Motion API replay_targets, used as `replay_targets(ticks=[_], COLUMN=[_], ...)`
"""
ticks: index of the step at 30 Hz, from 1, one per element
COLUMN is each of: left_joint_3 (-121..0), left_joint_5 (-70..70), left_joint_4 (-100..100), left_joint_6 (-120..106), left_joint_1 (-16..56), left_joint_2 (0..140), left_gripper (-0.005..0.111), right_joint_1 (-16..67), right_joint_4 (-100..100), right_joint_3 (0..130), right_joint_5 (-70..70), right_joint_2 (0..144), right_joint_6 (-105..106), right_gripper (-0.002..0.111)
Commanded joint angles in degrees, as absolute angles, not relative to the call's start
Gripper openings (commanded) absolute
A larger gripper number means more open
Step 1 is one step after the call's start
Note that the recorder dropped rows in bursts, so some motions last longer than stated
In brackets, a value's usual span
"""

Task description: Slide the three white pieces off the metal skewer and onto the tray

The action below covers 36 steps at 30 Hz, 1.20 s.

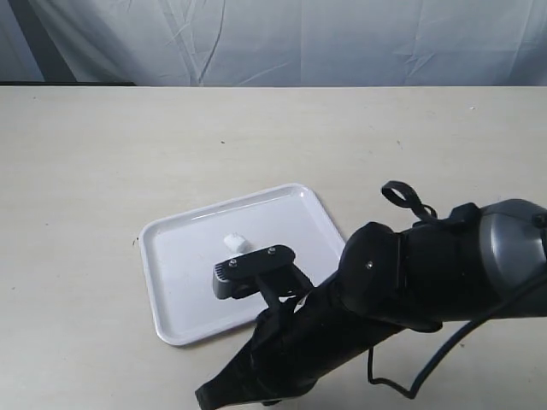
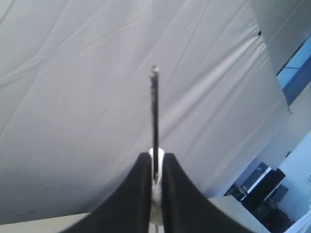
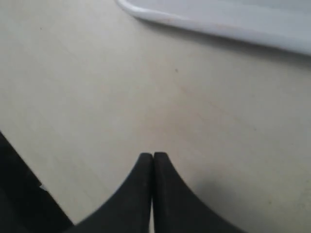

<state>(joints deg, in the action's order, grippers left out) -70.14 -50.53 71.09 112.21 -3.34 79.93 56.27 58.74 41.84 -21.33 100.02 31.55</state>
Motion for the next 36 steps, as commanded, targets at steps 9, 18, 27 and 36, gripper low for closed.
replay_targets(ticks=[9,18,27,36], left_joint_3=[-69.1,-61.2,-49.1,-47.8], left_joint_5=[-49.3,-54.6,-56.8,-63.2], left_joint_4=[99.9,99.9,99.9,99.9], left_joint_6=[119.9,119.8,118.7,119.8], left_joint_1=[-3.3,-3.8,-3.8,-3.8], left_joint_2=[80.0,80.0,80.0,80.0], left_gripper=[0.000,0.000,0.000,0.000], right_joint_1=[56.0,56.0,56.0,56.0], right_joint_4=[58.4,55.0,54.0,54.2], right_joint_3=[42.0,42.0,42.0,42.0], right_joint_5=[-20.6,-15.8,-13.4,-11.3], right_joint_2=[96.4,89.2,79.8,75.9], right_joint_6=[31.4,31.4,30.8,29.3], right_gripper=[-0.001,-0.001,0.024,0.055])
